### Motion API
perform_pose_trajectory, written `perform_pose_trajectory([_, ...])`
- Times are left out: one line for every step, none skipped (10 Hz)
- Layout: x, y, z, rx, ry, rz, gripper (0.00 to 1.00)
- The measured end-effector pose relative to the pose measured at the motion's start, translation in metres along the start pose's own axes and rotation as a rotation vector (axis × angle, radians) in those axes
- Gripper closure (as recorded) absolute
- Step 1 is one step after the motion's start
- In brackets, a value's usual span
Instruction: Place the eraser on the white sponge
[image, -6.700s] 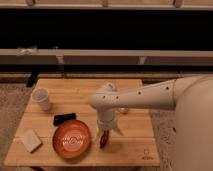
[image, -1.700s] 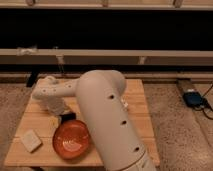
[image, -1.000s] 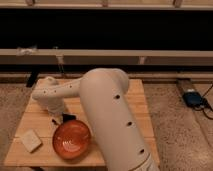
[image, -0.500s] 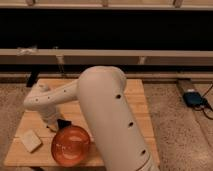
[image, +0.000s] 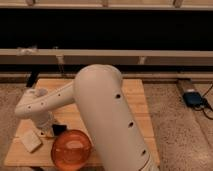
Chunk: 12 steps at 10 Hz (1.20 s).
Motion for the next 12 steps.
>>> perform_pose_trajectory([0.005,-0.008,-0.007,-0.007,0.008,-0.02,1.0])
perform_pose_trajectory([0.01,-0.019,-0.017,-0.016,0.018,-0.05,1.0])
perform_pose_trajectory([0.012,-0.025,-0.022,-0.022,0.02,-0.074,1.0])
perform_pose_trajectory([0.015,-0.031,-0.023,-0.026,0.018,-0.096,1.0])
perform_pose_trajectory([0.019,-0.039,-0.024,-0.03,0.013,-0.124,1.0])
perform_pose_trajectory([0.023,-0.044,-0.023,-0.031,0.009,-0.142,1.0])
perform_pose_trajectory([0.027,-0.048,-0.022,-0.032,0.006,-0.159,1.0])
perform_pose_trajectory([0.032,-0.053,-0.021,-0.033,0.004,-0.177,1.0])
perform_pose_trajectory([0.036,-0.055,-0.021,-0.033,0.004,-0.188,1.0])
perform_pose_trajectory([0.04,-0.056,-0.023,-0.034,0.009,-0.198,1.0])
perform_pose_trajectory([0.043,-0.057,-0.024,-0.032,0.013,-0.206,1.0])
perform_pose_trajectory([0.047,-0.06,-0.028,-0.031,0.019,-0.216,1.0])
